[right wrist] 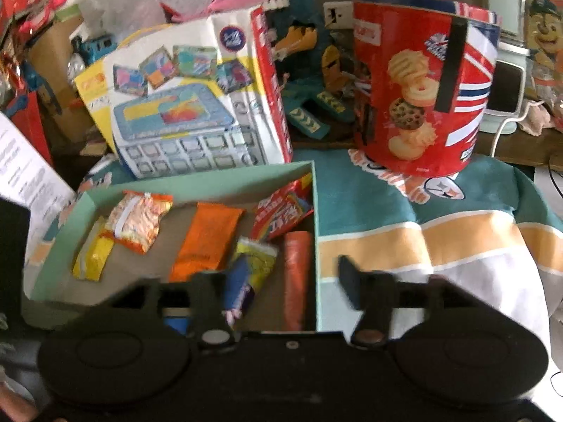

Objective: Organize snacks
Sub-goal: 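Place both held snacks side by side in the box and open both grippers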

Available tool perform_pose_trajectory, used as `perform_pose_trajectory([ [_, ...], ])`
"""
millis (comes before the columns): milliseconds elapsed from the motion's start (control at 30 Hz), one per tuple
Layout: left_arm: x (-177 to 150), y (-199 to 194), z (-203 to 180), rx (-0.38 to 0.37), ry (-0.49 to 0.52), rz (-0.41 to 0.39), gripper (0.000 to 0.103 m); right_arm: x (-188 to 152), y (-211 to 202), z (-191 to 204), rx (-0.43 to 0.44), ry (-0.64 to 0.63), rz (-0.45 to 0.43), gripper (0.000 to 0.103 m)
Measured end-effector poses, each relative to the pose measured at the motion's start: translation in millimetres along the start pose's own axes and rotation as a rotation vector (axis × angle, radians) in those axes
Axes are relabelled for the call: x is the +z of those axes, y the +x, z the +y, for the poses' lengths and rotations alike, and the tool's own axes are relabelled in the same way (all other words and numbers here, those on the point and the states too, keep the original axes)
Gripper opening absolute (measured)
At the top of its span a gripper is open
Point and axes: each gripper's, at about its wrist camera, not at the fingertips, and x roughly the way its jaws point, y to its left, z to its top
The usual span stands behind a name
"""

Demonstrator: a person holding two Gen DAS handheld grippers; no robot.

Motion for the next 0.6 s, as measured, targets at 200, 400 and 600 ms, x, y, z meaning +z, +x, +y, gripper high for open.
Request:
perform_pose_trajectory([
  [200, -2.0, -8.0, 3.8, 0.0, -0.004, 0.005, 0.081, -7.0, -10.2, 0.5, -0.015, 0.021, -0.014, 0.084],
  [400, -11.7, -39.7, 0.3, 0.017, 0.037, -0.04, 0.095, -15.2, -39.3, 1.5, -0.034, 0.048, -0.047, 0.099],
  [600, -33.4, -76.3, 2.7, 0.02, 0.046, -0.07, 0.102, -33.6, -80.9, 6.4, -0.048, 0.078, -0.067, 0.103],
])
